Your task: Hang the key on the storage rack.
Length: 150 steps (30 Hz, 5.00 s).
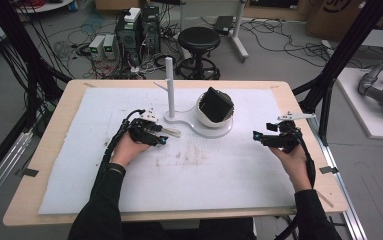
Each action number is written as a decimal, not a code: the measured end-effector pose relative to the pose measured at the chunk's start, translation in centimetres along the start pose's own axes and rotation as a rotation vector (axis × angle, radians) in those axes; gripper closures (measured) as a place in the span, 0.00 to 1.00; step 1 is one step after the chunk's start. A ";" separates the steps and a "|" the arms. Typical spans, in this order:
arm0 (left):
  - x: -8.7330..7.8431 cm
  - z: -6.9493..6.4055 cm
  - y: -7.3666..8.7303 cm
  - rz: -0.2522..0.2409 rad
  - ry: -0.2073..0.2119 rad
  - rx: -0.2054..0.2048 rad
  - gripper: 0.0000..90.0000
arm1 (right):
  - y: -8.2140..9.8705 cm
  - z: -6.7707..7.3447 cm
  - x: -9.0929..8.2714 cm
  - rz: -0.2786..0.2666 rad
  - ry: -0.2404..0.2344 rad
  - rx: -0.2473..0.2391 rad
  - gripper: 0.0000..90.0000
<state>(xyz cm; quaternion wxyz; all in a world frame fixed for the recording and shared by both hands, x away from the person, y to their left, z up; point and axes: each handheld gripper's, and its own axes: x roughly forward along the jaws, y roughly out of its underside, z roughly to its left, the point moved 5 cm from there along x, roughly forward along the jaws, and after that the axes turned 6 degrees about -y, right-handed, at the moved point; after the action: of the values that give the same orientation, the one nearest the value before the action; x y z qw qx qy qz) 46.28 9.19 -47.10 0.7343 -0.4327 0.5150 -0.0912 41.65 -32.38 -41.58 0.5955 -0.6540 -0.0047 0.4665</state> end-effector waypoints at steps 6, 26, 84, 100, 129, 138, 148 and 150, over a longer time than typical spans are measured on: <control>0.3 -0.1 -0.1 0.008 -0.013 0.005 0.55 | 0.1 0.0 0.1 0.004 -0.002 0.000 0.30; -1.2 1.9 -0.3 -0.057 -0.134 -0.144 0.44 | 0.2 -0.2 0.1 0.006 -0.006 0.012 0.30; -12.1 -1.1 -6.9 -0.327 -0.270 -0.163 0.90 | 0.5 -0.4 0.2 0.008 -0.003 0.013 0.30; -12.7 0.3 -8.5 -0.357 -0.376 -0.167 0.90 | 0.5 -0.5 0.2 0.011 -0.007 0.018 0.30; -11.3 1.0 -8.7 -0.322 -0.372 -0.174 0.74 | 0.5 -0.5 0.1 0.010 -0.009 0.017 0.30; -11.3 1.0 -8.6 -0.318 -0.362 -0.183 0.67 | 0.6 -0.5 0.1 0.010 -0.010 0.023 0.30; -11.4 1.0 -8.4 -0.314 -0.351 -0.204 0.57 | 0.5 -0.5 0.1 0.006 -0.012 0.017 0.30; -11.5 1.1 -8.4 -0.317 -0.350 -0.208 0.56 | 0.5 -0.4 0.1 0.010 -0.010 0.019 0.30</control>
<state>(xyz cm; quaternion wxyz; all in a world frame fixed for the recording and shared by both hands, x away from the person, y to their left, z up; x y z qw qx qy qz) 44.59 11.30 -33.13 0.7402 -0.5905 0.3126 -0.0755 41.68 -32.84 -42.13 0.5993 -0.6460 0.0000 0.4729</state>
